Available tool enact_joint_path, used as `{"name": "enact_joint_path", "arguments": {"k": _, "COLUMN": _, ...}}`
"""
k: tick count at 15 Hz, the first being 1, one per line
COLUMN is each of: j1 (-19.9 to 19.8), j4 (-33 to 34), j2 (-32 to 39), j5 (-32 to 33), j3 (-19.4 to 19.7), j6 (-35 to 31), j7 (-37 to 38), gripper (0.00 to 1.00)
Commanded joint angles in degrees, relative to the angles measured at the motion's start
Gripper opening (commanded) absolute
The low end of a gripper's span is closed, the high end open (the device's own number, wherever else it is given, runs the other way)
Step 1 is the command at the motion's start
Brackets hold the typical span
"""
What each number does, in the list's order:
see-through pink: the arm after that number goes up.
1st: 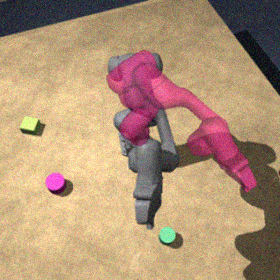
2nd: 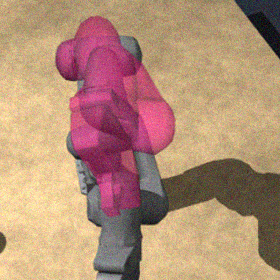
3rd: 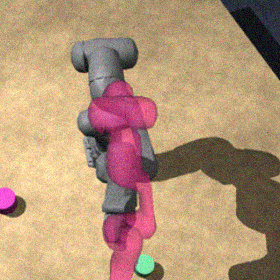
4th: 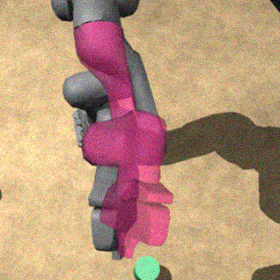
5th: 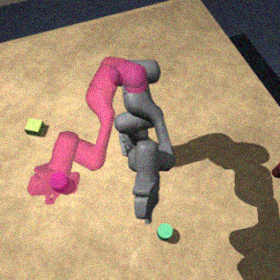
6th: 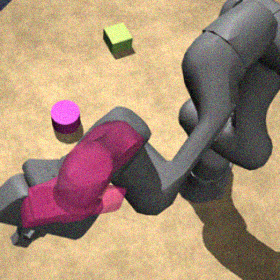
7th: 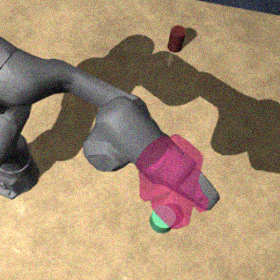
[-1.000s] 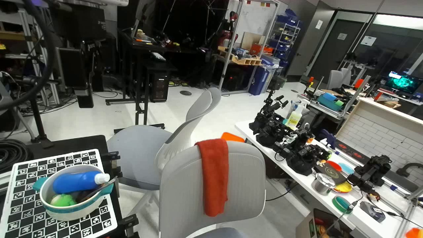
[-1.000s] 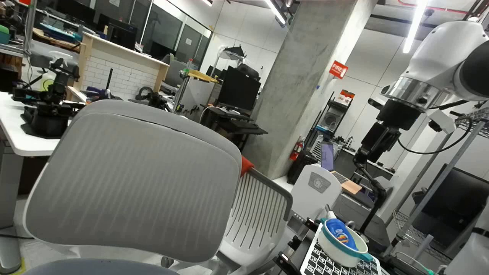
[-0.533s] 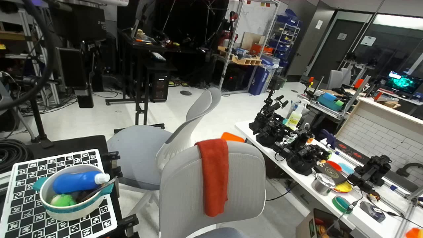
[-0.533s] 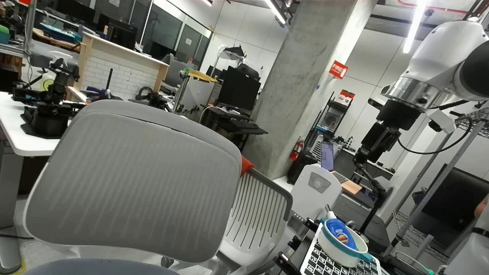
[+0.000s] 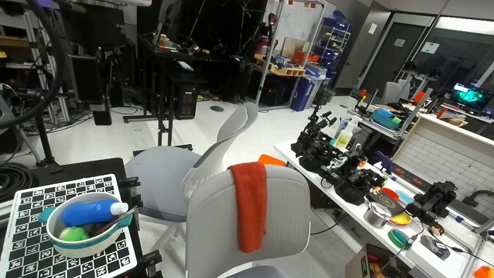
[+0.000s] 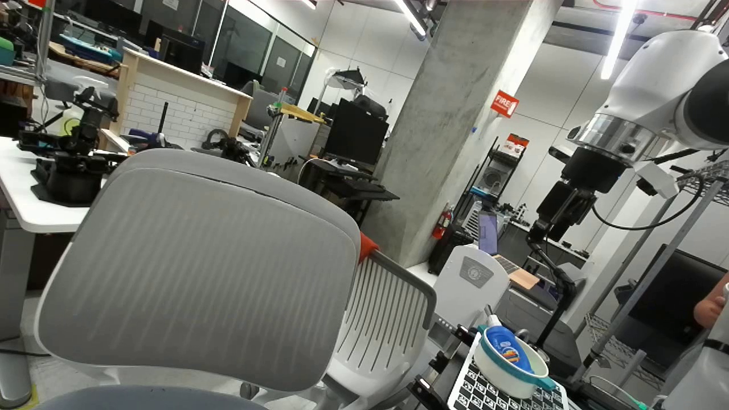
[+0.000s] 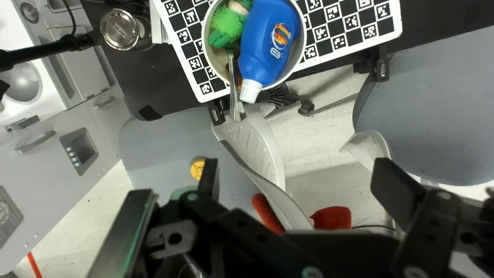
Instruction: Move the orange towel to the chair on the left then back to the right
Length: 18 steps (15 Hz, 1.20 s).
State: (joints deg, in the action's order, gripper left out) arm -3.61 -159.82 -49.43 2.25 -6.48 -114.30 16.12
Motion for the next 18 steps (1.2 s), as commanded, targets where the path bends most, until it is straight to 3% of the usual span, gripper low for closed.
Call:
{"name": "enact_joint_path", "arguments": {"k": 1, "j1": -2.6, "j4": 4.7, "j2": 7.4, "j5": 1.9, "j3": -0.9, "j6": -6.1, "j7": 2.8, "gripper": 1.0}}
{"name": "enact_joint_path", "arguments": {"k": 7, "j1": -3.8, "j4": 10.4, "j2": 19.8, "j5": 5.7, "j3": -0.7, "j6": -22.5, "j7": 2.2, "gripper": 1.0}}
{"name": "enact_joint_path", "arguments": {"k": 12, "j1": -4.3, "j4": 15.8, "j2": 34.9, "j5": 10.0, "j3": -1.7, "j6": -35.1, "j7": 3.9, "gripper": 1.0}}
{"name": "enact_joint_path", "arguments": {"k": 18, "j1": -1.4, "j4": 29.8, "j2": 53.3, "j5": 17.1, "j3": -0.5, "j6": -38.6, "j7": 11.7, "gripper": 1.0}}
